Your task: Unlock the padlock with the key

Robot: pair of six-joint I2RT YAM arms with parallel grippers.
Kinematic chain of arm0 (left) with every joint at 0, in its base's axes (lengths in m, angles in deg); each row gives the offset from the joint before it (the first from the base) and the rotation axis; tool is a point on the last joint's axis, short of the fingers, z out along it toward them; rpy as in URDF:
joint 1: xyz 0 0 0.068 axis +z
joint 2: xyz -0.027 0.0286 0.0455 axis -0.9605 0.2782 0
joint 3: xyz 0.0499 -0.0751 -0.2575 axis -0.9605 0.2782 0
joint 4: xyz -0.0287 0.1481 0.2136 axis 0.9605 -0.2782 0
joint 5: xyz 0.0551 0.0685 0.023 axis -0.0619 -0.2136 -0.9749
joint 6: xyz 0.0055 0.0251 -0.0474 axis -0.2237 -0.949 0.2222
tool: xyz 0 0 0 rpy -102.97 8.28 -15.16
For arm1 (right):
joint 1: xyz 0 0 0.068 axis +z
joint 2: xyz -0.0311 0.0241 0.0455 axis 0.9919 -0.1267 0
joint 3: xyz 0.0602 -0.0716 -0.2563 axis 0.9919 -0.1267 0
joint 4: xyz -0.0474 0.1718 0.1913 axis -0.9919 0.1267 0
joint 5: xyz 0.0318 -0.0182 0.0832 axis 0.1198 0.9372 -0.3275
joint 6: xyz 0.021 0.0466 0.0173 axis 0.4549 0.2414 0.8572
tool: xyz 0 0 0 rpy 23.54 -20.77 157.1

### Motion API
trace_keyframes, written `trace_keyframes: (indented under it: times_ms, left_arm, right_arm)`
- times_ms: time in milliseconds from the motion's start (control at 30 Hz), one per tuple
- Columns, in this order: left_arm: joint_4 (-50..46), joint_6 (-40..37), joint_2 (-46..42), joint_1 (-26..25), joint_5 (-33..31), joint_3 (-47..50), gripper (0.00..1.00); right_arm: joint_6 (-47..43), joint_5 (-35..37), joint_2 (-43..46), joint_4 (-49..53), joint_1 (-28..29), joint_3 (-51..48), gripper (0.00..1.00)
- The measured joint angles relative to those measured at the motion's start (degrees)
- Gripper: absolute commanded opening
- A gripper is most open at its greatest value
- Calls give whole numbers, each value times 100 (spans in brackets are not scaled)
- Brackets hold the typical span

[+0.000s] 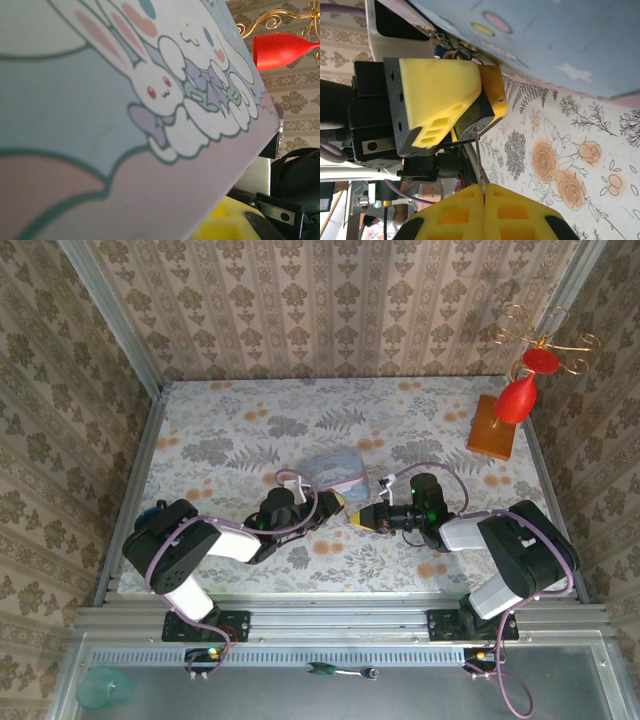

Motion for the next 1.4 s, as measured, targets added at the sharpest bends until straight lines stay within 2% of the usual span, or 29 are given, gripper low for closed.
trace_keyframes:
  times_ms: [1400]
  left_arm:
    - [68,219,22,-26,-15,-68,10]
  right_arm:
    - [291,-74,44,-144,59,7,0]
